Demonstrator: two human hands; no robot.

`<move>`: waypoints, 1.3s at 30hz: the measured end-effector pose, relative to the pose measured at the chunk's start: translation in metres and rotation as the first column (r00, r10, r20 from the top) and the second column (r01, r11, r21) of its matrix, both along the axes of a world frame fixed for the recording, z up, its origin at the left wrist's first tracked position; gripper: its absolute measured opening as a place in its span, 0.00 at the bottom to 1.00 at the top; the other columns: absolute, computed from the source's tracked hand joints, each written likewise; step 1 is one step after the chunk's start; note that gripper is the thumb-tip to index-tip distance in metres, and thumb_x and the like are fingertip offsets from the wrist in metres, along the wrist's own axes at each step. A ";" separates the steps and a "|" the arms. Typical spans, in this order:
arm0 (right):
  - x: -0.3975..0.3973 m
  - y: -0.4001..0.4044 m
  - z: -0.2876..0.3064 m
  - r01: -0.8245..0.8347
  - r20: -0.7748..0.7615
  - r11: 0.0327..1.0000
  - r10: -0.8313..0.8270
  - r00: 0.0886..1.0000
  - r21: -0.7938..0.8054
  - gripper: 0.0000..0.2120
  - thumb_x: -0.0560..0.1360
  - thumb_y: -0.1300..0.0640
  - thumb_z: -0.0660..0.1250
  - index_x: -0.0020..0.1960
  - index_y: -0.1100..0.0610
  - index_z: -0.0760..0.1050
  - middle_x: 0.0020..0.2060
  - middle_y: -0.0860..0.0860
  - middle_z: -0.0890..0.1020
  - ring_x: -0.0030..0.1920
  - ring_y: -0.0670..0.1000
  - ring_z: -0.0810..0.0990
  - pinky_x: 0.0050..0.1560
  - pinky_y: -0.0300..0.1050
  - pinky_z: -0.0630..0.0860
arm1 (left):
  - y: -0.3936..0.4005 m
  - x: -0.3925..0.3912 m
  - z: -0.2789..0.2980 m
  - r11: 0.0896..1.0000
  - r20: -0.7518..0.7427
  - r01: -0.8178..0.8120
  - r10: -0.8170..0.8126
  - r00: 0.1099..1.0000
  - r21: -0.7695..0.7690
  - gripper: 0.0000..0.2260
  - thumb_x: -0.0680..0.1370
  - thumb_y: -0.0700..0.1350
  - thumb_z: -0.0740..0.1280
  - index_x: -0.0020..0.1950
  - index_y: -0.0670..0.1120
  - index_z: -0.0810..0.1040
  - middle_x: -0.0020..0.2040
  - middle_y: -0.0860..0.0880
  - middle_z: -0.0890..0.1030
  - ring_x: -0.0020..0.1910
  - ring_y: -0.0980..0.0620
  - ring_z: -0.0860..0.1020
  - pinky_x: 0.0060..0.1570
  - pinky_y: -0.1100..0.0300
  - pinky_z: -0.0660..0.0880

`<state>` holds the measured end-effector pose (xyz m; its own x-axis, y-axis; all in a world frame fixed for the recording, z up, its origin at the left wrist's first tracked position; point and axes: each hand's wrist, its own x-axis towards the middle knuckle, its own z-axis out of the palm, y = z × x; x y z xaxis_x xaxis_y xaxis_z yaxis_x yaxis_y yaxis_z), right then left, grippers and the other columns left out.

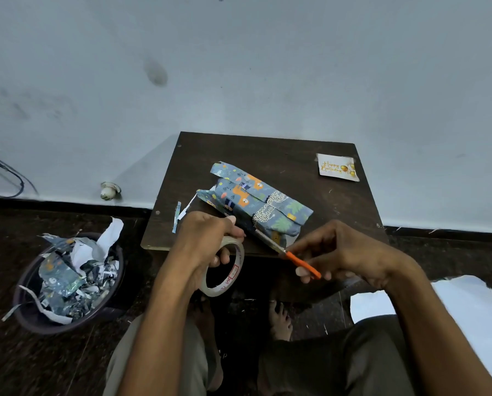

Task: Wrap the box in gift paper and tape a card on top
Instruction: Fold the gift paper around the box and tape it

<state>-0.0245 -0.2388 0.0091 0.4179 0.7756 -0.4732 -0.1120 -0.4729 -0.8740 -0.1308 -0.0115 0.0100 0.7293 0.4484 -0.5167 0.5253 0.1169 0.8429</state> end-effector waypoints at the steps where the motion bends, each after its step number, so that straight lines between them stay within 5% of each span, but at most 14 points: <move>1: 0.000 -0.005 0.001 0.030 0.000 0.998 -0.030 1.000 0.052 0.18 0.65 0.61 0.81 0.55 0.56 0.86 0.38 0.63 0.85 0.26 0.47 0.73 0.21 0.35 0.59 | 0.000 0.000 0.000 1.000 0.000 -0.009 0.009 1.000 -0.004 0.09 0.77 0.38 0.67 0.44 0.34 0.85 0.45 0.40 0.87 0.20 0.51 0.68 0.19 0.66 0.58; 5: 0.003 -0.013 0.003 0.372 0.057 0.905 -0.391 0.919 0.204 0.16 0.65 0.64 0.76 0.52 0.58 0.87 0.35 0.61 0.85 0.24 0.46 0.75 0.21 0.35 0.66 | 0.001 0.002 -0.001 1.000 0.002 -0.010 0.010 1.000 -0.009 0.09 0.77 0.38 0.66 0.44 0.34 0.85 0.44 0.41 0.87 0.20 0.51 0.68 0.19 0.66 0.58; 8: 0.011 -0.007 -0.006 0.545 0.389 0.829 -0.547 0.741 0.128 0.10 0.68 0.64 0.80 0.48 0.57 0.87 0.32 0.56 0.86 0.25 0.48 0.79 0.26 0.37 0.74 | 0.001 0.002 -0.002 1.000 0.000 -0.002 0.002 1.000 -0.006 0.11 0.79 0.39 0.66 0.45 0.34 0.85 0.43 0.40 0.87 0.21 0.51 0.68 0.19 0.66 0.58; 10: 0.021 -0.004 -0.017 0.597 0.640 0.802 -0.469 0.608 0.021 0.07 0.70 0.63 0.79 0.46 0.53 0.87 0.28 0.49 0.84 0.24 0.46 0.81 0.28 0.35 0.76 | 0.001 0.002 -0.003 1.000 -0.005 -0.001 0.001 1.000 -0.004 0.11 0.79 0.40 0.66 0.45 0.34 0.85 0.43 0.41 0.87 0.21 0.51 0.68 0.19 0.65 0.59; 13: 0.032 0.003 -0.030 0.606 0.816 0.791 -0.295 0.498 -0.084 0.03 0.68 0.59 0.76 0.39 0.52 0.87 0.26 0.49 0.82 0.30 0.49 0.81 0.35 0.42 0.79 | 0.001 0.002 -0.003 1.000 -0.005 -0.001 0.001 1.000 -0.009 0.11 0.79 0.40 0.66 0.45 0.34 0.84 0.43 0.41 0.87 0.21 0.51 0.68 0.19 0.66 0.58; 20: 0.039 0.020 -0.039 0.610 0.822 0.748 -0.161 0.547 -0.260 0.06 0.69 0.58 0.73 0.37 0.60 0.80 0.30 0.54 0.77 0.31 0.52 0.74 0.29 0.41 0.65 | 0.003 0.001 -0.004 1.000 0.000 -0.005 0.005 1.000 -0.012 0.10 0.79 0.39 0.66 0.45 0.34 0.84 0.44 0.41 0.87 0.20 0.51 0.67 0.19 0.67 0.58; 21: 0.034 0.023 -0.035 0.625 0.838 0.745 -0.170 0.518 -0.235 0.08 0.69 0.60 0.72 0.34 0.61 0.76 0.29 0.55 0.74 0.29 0.53 0.72 0.28 0.41 0.61 | 0.003 0.001 -0.004 1.000 0.000 -0.008 0.008 1.000 -0.011 0.10 0.78 0.38 0.66 0.45 0.34 0.84 0.45 0.42 0.87 0.20 0.51 0.67 0.19 0.67 0.58; 23: 0.025 0.029 -0.025 0.671 0.915 0.741 -0.250 0.317 -0.029 0.09 0.68 0.64 0.68 0.32 0.61 0.72 0.30 0.56 0.72 0.32 0.58 0.70 0.30 0.42 0.58 | 0.004 0.001 -0.004 1.000 0.000 -0.008 0.008 1.000 -0.014 0.10 0.77 0.38 0.66 0.44 0.34 0.85 0.46 0.41 0.87 0.20 0.51 0.67 0.19 0.66 0.58; 25: 0.014 0.042 -0.014 0.590 0.919 0.770 -0.377 0.115 0.242 0.04 0.72 0.63 0.67 0.43 0.61 0.81 0.41 0.57 0.80 0.43 0.59 0.77 0.38 0.44 0.67 | 0.005 0.001 -0.004 1.000 0.002 -0.007 0.007 1.000 -0.017 0.10 0.78 0.38 0.67 0.44 0.34 0.85 0.47 0.40 0.86 0.20 0.51 0.67 0.19 0.66 0.58; 27: 0.001 0.058 -0.010 0.404 0.915 0.866 -0.378 0.142 0.295 0.15 0.77 0.57 0.65 0.62 0.59 0.82 0.58 0.55 0.83 0.60 0.56 0.79 0.59 0.48 0.74 | 0.006 0.001 -0.005 1.000 0.006 -0.008 0.008 1.000 -0.020 0.10 0.78 0.39 0.67 0.44 0.34 0.85 0.47 0.40 0.86 0.20 0.51 0.67 0.19 0.66 0.57; 30: -0.020 0.080 -0.020 0.212 0.957 0.977 -0.088 0.278 0.029 0.27 0.81 0.46 0.58 0.76 0.58 0.70 0.75 0.55 0.72 0.76 0.52 0.67 0.77 0.50 0.61 | 0.006 0.000 -0.004 1.000 0.006 -0.022 0.022 1.000 -0.014 0.11 0.80 0.41 0.68 0.44 0.35 0.85 0.42 0.42 0.86 0.20 0.51 0.67 0.20 0.66 0.57; 34: -0.025 0.092 -0.042 0.177 0.961 0.975 0.082 0.264 -0.132 0.30 0.80 0.48 0.60 0.79 0.60 0.65 0.79 0.57 0.65 0.81 0.54 0.59 0.80 0.50 0.53 | 0.009 -0.002 -0.003 0.999 0.011 -0.043 0.043 0.999 -0.024 0.09 0.79 0.39 0.68 0.44 0.34 0.85 0.40 0.45 0.85 0.19 0.51 0.67 0.20 0.66 0.57; 39: -0.025 0.095 -0.044 0.188 0.970 0.982 -0.072 0.233 0.028 0.30 0.64 0.70 0.75 0.67 0.63 0.79 0.68 0.60 0.79 0.71 0.59 0.76 0.72 0.57 0.69 | 0.011 -0.003 -0.005 0.999 0.019 -0.033 0.033 0.999 -0.017 0.11 0.80 0.41 0.68 0.43 0.37 0.86 0.40 0.46 0.85 0.20 0.51 0.69 0.19 0.65 0.59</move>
<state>-0.0495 -0.1439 -0.0346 0.6946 0.6482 0.3121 0.7189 -0.6097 -0.3338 -0.1335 -0.0002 0.0048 0.7238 0.4643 -0.5105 0.5050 0.1478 0.8504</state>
